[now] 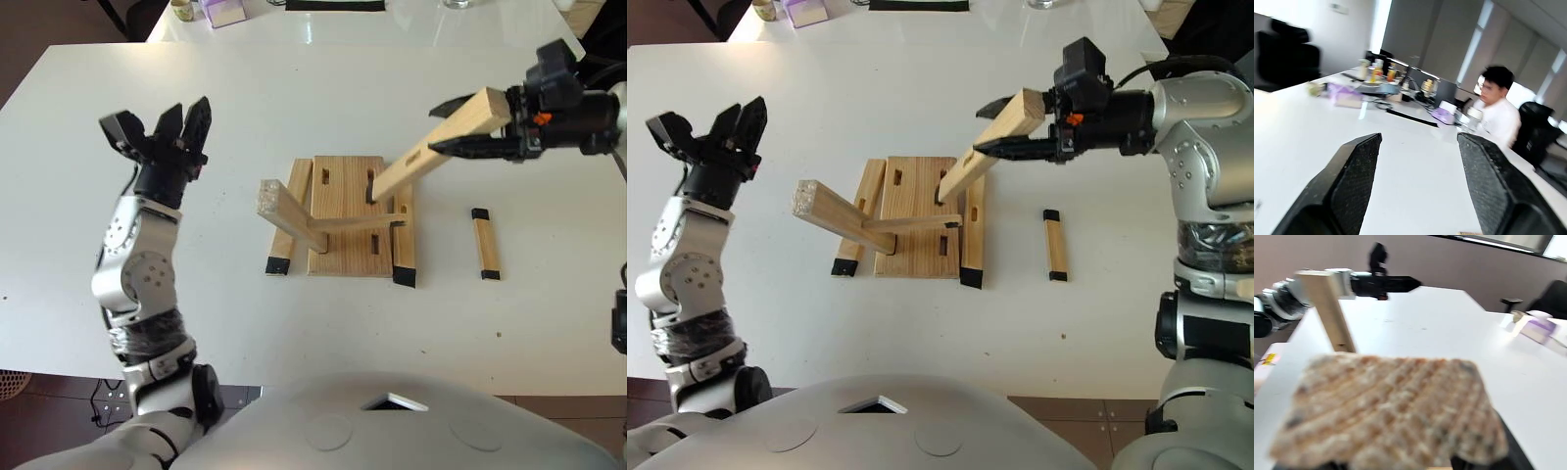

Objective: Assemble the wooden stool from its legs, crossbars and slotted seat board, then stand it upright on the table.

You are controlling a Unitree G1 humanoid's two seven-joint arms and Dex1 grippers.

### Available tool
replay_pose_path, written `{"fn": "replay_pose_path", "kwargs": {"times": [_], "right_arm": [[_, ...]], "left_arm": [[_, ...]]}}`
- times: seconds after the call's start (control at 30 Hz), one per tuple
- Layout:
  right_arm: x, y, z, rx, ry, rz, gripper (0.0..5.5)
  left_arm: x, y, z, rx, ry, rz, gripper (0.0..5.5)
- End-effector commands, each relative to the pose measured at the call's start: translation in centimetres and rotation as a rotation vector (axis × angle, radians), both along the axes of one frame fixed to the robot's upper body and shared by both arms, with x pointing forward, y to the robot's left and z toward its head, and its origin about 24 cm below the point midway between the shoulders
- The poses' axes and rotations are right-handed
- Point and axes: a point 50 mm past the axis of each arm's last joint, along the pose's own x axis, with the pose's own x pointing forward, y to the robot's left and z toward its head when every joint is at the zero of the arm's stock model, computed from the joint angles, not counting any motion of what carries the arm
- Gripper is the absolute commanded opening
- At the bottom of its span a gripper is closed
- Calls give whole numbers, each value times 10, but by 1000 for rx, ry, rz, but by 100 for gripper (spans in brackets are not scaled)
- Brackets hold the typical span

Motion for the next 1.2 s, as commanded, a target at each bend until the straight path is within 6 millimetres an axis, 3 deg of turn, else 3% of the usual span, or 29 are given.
{"fn": "replay_pose_path", "kwargs": {"times": [0.03,0.23,0.5,1.2], "right_arm": [[-15,-10,-9,-36,39,-6,203],[-24,-8,-11,-31,71,27,203],[-34,-3,-18,-4,99,23,203],[-26,-5,-15,-100,75,26,203]], "left_arm": [[-3,1,-8,-68,57,106,286],[-16,3,-14,-50,99,109,286],[-19,5,-17,-49,129,103,286],[-30,-2,-25,-69,147,120,286]]}}
